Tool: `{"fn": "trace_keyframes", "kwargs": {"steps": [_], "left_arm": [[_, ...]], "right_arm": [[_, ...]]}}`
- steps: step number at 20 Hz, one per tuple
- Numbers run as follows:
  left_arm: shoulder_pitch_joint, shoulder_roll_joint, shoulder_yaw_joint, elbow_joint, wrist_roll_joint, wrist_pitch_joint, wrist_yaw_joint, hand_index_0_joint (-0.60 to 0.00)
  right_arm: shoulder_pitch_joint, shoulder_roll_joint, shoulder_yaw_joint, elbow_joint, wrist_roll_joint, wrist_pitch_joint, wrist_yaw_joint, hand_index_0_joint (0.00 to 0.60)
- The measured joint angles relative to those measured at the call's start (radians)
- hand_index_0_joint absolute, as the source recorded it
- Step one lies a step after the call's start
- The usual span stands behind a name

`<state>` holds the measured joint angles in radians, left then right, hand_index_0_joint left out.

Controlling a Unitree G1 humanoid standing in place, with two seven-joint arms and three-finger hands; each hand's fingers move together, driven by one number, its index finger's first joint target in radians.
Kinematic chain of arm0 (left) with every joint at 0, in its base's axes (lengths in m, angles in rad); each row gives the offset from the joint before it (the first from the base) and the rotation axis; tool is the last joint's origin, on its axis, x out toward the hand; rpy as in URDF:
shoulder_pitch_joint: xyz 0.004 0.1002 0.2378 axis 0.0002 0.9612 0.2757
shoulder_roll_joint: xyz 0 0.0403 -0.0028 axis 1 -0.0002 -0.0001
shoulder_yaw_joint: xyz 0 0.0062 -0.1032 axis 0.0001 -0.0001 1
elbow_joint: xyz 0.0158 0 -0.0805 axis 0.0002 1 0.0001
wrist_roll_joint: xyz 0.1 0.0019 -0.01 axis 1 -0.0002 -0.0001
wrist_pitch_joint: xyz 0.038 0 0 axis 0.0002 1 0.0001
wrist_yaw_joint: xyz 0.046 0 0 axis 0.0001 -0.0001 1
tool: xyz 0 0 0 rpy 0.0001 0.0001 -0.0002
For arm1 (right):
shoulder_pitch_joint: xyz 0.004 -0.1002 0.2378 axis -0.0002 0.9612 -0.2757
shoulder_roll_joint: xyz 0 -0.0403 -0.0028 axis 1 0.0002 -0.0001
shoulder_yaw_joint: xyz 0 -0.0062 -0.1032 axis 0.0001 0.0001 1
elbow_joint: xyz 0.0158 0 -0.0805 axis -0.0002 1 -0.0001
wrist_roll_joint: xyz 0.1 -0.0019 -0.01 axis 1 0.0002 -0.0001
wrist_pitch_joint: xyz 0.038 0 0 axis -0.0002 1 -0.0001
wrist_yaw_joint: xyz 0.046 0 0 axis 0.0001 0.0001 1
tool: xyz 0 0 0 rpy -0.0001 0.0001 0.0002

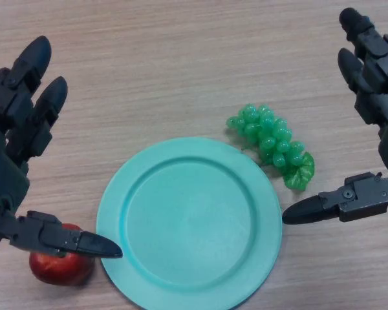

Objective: Pick up the green grapes and place it on the plate

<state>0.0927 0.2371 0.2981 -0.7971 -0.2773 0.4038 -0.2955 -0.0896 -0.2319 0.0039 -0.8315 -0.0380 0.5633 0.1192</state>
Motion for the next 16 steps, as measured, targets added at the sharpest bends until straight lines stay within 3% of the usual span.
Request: {"fn": "trace_keyframes", "kwargs": {"steps": [11, 16], "left_arm": [[-0.018, -0.004, 0.000, -0.017, 0.000, 0.000, -0.005, 0.000], [0.012, -0.012, -0.004, 0.105, 0.037, -0.087, -0.005, 0.000]], "right_arm": [[-0.014, -0.004, -0.008, -0.027, 0.004, 0.055, 0.006, 0.000], [-0.106, -0.009, 0.011, 0.171, -0.044, 0.043, 0.012, 0.000]]}}
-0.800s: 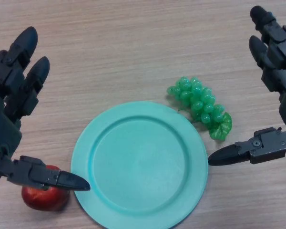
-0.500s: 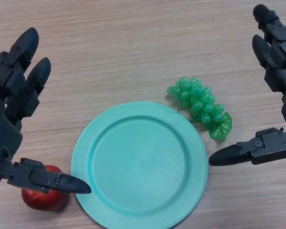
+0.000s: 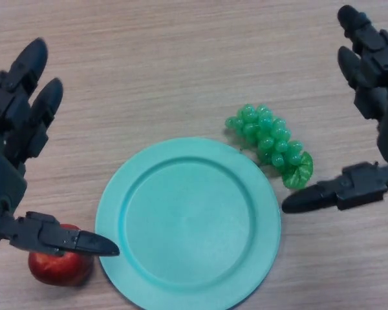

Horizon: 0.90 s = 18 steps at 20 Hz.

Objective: Pick up the green grapes and place it on the plate

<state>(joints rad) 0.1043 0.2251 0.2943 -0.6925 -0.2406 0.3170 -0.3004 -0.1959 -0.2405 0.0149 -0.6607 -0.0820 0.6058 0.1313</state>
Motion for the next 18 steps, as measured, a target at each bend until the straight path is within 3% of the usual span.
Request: {"fn": "trace_keyframes", "kwargs": {"steps": [4, 7, 14, 18], "left_arm": [[-0.005, 0.000, -0.002, 0.023, 0.029, -0.059, 0.000, 0.000], [-0.010, 0.000, -0.011, 0.048, 0.088, -0.084, 0.000, 0.000], [0.011, -0.004, -0.039, 0.055, 0.117, -0.119, 0.001, 0.000], [0.015, -0.004, -0.033, 0.081, 0.116, -0.138, 0.001, 0.000]], "right_arm": [[-0.109, 0.029, 0.070, 0.262, -0.101, -0.051, -0.001, 0.000], [-0.184, 0.039, 0.064, 0.479, -0.130, -0.166, -0.004, 0.000], [-0.318, 0.054, 0.068, 0.950, -0.259, -0.355, -0.087, 0.000], [-0.388, 0.059, 0.127, 1.142, -0.261, -0.423, -0.155, 0.000]]}}
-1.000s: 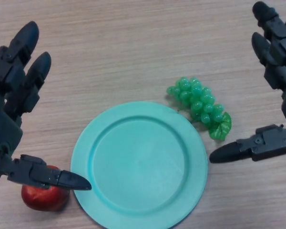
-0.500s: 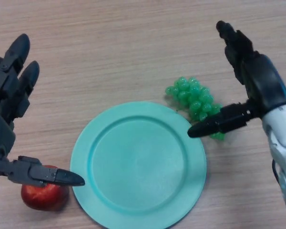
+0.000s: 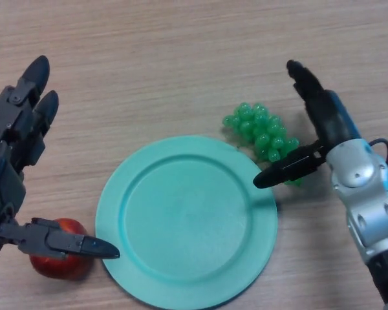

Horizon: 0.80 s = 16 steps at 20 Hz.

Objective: Pick up the green grapes and place it on the plate

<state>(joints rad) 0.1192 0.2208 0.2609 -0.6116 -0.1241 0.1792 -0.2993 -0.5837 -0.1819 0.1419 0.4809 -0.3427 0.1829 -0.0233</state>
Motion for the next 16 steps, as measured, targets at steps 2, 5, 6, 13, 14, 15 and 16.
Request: {"fn": "trace_keyframes", "kwargs": {"steps": [2, 5, 6, 13, 14, 15, 16], "left_arm": [[0.001, 0.000, 0.005, 0.007, 0.000, -0.002, 0.000, 0.000], [0.000, 0.000, 0.037, 0.017, 0.000, -0.008, 0.006, 0.000], [-0.001, 0.000, 0.037, 0.018, 0.000, -0.008, 0.019, 0.000], [-0.015, 0.001, 0.036, 0.046, -0.001, -0.009, 0.035, 0.000], [-0.015, 0.003, 0.036, 0.047, -0.001, -0.009, 0.036, 0.000], [-0.016, 0.004, 0.036, 0.047, -0.001, -0.009, 0.036, 0.000], [-0.017, 0.005, 0.036, 0.047, -0.001, -0.009, 0.036, 0.000]], "right_arm": [[-0.038, 0.003, 0.028, 0.102, -0.015, -0.064, -0.027, 0.000], [-0.062, 0.004, 0.055, 0.168, -0.015, -0.086, -0.040, 0.301], [-0.082, 0.004, 0.055, 0.217, -0.024, -0.107, -0.044, 0.450], [-0.161, 0.005, 0.013, 0.413, -0.227, -0.245, -0.042, 0.600], [-0.161, 0.005, 0.007, 0.413, -0.247, -0.245, -0.038, 0.600], [-0.161, 0.005, 0.001, 0.413, -0.252, -0.245, -0.032, 0.600], [-0.161, 0.005, -0.011, 0.401, -0.252, -0.235, -0.010, 0.600]]}}
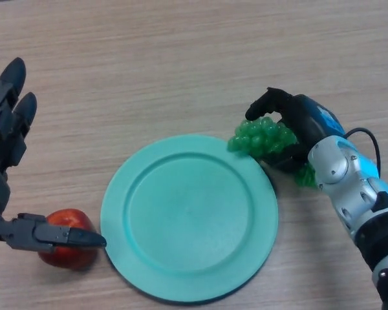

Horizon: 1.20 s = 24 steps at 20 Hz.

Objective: Pick up the green grapes and place it on the plate

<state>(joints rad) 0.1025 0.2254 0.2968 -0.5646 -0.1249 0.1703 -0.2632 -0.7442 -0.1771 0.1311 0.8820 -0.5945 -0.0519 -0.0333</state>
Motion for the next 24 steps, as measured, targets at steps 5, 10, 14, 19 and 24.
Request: {"fn": "trace_keyframes", "kwargs": {"steps": [5, 10, 14, 19, 24], "left_arm": [[-0.001, 0.001, 0.000, 0.000, 0.000, 0.000, 0.000, 0.000], [-0.024, 0.003, 0.003, 0.000, -0.002, 0.000, 0.020, 0.000], [-0.026, 0.003, 0.003, 0.001, -0.003, 0.000, 0.052, 0.000], [-0.032, 0.003, 0.008, 0.034, -0.003, 0.000, 0.091, 0.000], [-0.027, 0.004, 0.009, 0.047, -0.004, -0.007, 0.108, 0.000]], "right_arm": [[0.025, 0.000, -0.019, -0.218, 0.047, 0.102, 0.064, 0.600], [0.093, -0.009, 0.114, -0.643, 0.293, 0.405, 0.097, 0.600], [0.145, -0.010, 0.348, -0.850, 0.419, 0.561, 0.092, 0.600], [0.145, -0.013, 0.432, -0.904, 0.423, 0.600, 0.042, 0.152], [0.149, -0.027, 0.437, -1.113, 0.463, 0.687, -0.011, 0.000]]}}
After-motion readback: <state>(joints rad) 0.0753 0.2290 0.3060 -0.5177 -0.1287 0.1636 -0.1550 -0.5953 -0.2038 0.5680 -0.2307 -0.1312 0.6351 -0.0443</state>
